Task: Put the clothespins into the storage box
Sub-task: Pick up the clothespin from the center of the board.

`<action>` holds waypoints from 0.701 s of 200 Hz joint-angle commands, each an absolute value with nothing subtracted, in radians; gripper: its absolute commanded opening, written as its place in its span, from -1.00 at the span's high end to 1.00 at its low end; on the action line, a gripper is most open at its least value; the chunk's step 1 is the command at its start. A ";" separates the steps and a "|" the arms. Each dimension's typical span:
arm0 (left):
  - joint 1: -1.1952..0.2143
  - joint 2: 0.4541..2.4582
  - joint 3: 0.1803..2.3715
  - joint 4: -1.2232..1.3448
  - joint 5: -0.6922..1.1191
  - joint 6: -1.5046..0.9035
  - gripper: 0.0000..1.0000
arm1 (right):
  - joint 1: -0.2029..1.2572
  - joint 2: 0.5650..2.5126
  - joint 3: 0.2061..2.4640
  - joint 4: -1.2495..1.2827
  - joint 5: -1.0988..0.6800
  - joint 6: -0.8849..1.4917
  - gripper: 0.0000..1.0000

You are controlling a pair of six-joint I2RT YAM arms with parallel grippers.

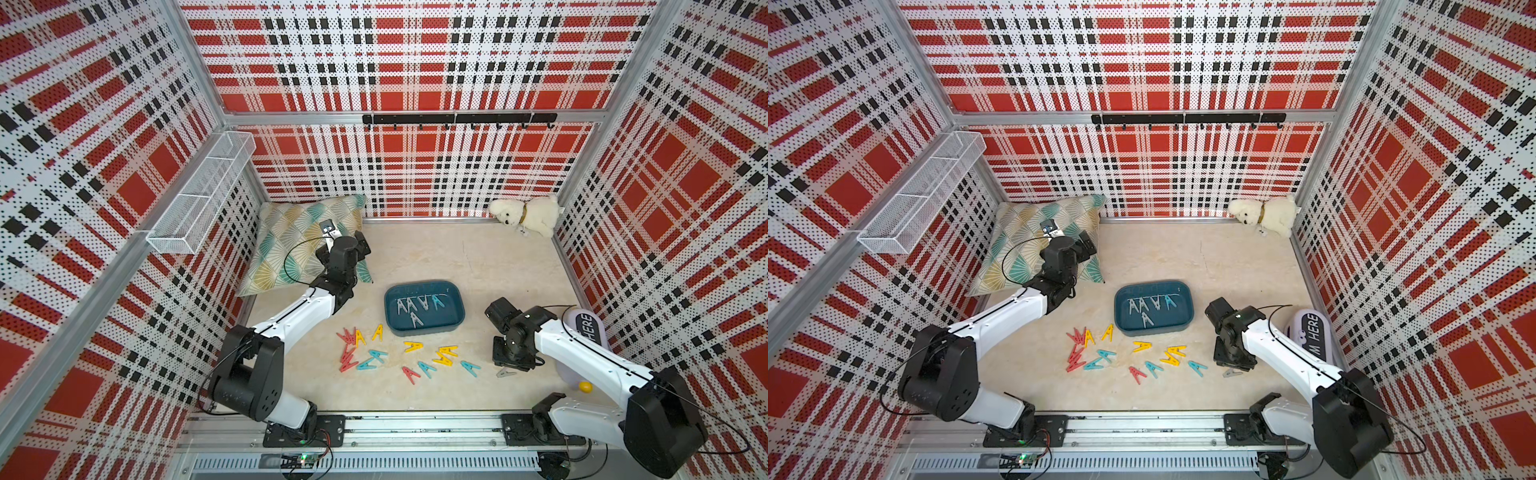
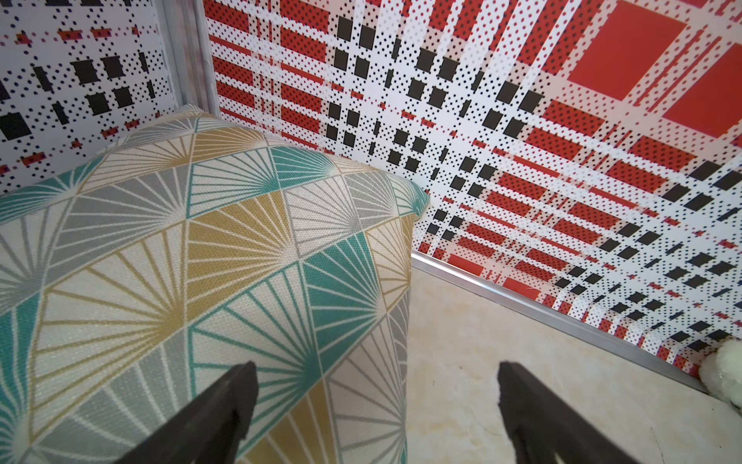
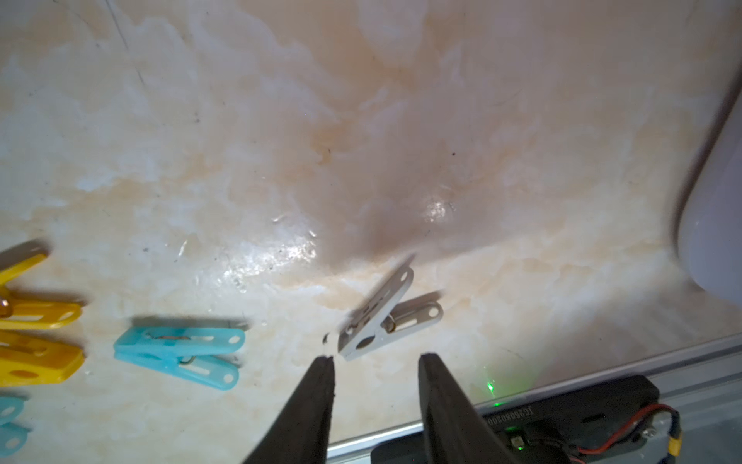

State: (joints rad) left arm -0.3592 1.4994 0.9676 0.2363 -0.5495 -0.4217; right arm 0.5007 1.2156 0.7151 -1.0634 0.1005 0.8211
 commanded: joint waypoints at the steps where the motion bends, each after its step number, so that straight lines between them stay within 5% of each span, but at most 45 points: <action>1: -0.350 1.498 0.967 0.258 -0.547 -0.421 -0.98 | 0.499 1.250 0.690 -1.005 0.092 0.824 0.20; 140: -0.326 1.465 0.942 0.259 -0.556 -0.417 -0.98 | 0.499 1.299 0.640 -0.938 0.091 0.831 0.25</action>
State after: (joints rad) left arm -0.3363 1.4960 0.9611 0.2394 -0.5503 -0.4213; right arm 0.5007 1.2957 0.6582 -0.9573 0.0860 0.8127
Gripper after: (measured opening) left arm 0.992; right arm 0.374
